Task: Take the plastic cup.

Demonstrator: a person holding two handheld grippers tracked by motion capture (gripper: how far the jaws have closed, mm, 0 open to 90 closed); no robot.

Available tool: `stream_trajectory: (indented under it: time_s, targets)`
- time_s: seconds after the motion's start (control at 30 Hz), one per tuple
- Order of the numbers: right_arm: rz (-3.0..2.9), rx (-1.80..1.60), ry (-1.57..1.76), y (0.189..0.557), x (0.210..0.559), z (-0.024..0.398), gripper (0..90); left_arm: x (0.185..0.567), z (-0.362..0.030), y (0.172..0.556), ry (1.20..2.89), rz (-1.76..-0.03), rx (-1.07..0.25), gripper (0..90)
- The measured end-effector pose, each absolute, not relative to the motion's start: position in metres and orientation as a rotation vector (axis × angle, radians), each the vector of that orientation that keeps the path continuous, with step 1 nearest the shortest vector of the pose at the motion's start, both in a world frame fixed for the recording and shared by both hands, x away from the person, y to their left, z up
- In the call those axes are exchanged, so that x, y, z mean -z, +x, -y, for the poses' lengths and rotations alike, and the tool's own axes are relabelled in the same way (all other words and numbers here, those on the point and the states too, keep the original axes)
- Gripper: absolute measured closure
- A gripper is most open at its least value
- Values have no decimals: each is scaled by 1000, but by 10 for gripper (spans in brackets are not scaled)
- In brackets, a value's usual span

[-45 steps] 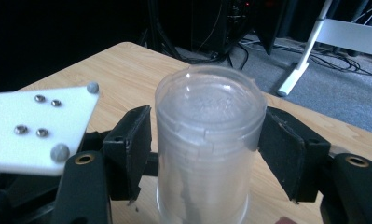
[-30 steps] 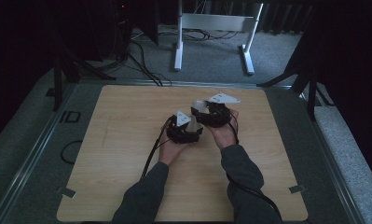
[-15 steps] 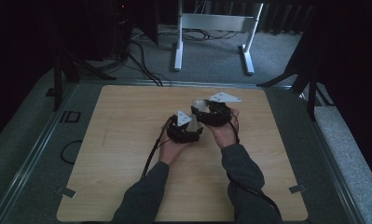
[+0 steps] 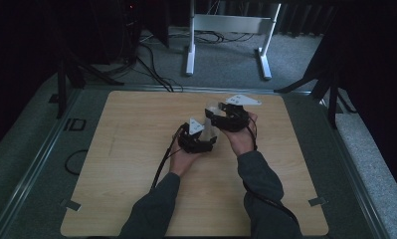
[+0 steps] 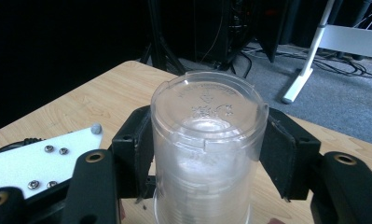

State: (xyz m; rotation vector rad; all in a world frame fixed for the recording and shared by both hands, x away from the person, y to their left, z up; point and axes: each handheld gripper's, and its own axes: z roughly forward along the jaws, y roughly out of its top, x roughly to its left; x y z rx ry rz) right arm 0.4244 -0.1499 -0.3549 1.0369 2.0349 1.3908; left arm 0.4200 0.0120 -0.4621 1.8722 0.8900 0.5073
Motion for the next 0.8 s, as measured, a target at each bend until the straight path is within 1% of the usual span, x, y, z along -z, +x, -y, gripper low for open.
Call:
stream_trajectory:
  time_s: [0.37,0.57,0.8]
  targets:
    - [-2022,-1401,1029,422,347,150,405,461,-12,419,1871,-896,-507,237]
    - [-2009,-1417,1032,420,341,152,406,458,-12,417,1866,-893,-531,236]
    - [-2000,-1422,1036,418,336,154,407,454,-13,415,1857,-879,-538,203]
